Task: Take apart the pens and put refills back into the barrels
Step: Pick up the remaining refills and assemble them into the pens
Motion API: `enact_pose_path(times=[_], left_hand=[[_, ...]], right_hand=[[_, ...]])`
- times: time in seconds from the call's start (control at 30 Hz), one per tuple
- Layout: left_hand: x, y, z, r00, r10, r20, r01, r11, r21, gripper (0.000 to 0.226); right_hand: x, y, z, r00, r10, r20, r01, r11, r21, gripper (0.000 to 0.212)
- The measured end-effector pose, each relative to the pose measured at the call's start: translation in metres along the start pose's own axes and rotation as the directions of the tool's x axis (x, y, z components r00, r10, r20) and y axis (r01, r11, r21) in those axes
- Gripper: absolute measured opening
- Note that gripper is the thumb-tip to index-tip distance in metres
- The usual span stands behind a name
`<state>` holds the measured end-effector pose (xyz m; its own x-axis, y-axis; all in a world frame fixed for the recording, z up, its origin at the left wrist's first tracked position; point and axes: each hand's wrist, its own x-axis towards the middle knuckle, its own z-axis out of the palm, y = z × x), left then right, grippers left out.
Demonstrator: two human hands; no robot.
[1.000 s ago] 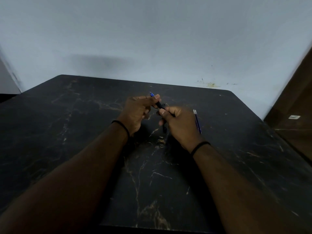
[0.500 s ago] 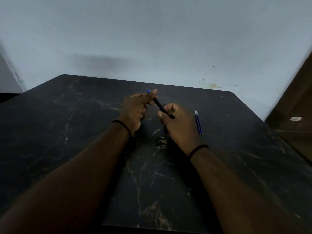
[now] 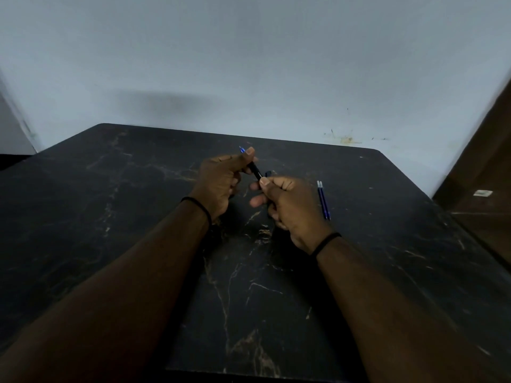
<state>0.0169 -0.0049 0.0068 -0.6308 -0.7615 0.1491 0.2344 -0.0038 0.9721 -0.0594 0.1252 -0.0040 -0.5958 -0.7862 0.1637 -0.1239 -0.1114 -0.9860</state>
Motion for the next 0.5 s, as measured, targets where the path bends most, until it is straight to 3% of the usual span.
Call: enact_pose_path(times=[0.23, 0.3, 0.33, 0.4, 0.43, 0.5], left_hand=[[0.004, -0.002, 0.0, 0.998, 0.035, -0.049, -0.035, 0.999, 0.017, 0.031], [0.008, -0.001, -0.003, 0.973, 0.143, -0.179, -0.1, 0.968, 0.231, 0.04], [0.011, -0.001, -0.007, 0.939, 0.256, -0.23, -0.137, 0.891, 0.433, 0.045], [0.016, -0.002, -0.02, 0.868, 0.449, -0.215, -0.14, 0.634, 0.761, 0.055], [0.018, -0.001, -0.026, 0.856, 0.486, -0.176, -0.133, 0.537, 0.833, 0.058], [0.022, -0.003, -0.032, 0.898, 0.434, -0.072, -0.131, 0.419, 0.899, 0.058]], right_hand=[[0.001, 0.001, 0.0, 0.998, -0.041, -0.038, 0.039, 0.997, -0.068, 0.026], [0.003, 0.002, 0.0, 0.99, -0.095, -0.102, 0.079, 0.986, -0.145, 0.025], [0.004, 0.003, -0.001, 0.981, -0.125, -0.145, 0.096, 0.977, -0.192, 0.024], [0.008, 0.006, -0.004, 0.955, -0.189, -0.231, 0.122, 0.954, -0.274, 0.023], [0.01, 0.008, -0.006, 0.941, -0.212, -0.265, 0.127, 0.944, -0.303, 0.024], [0.011, 0.01, -0.007, 0.924, -0.235, -0.301, 0.125, 0.931, -0.343, 0.025]])
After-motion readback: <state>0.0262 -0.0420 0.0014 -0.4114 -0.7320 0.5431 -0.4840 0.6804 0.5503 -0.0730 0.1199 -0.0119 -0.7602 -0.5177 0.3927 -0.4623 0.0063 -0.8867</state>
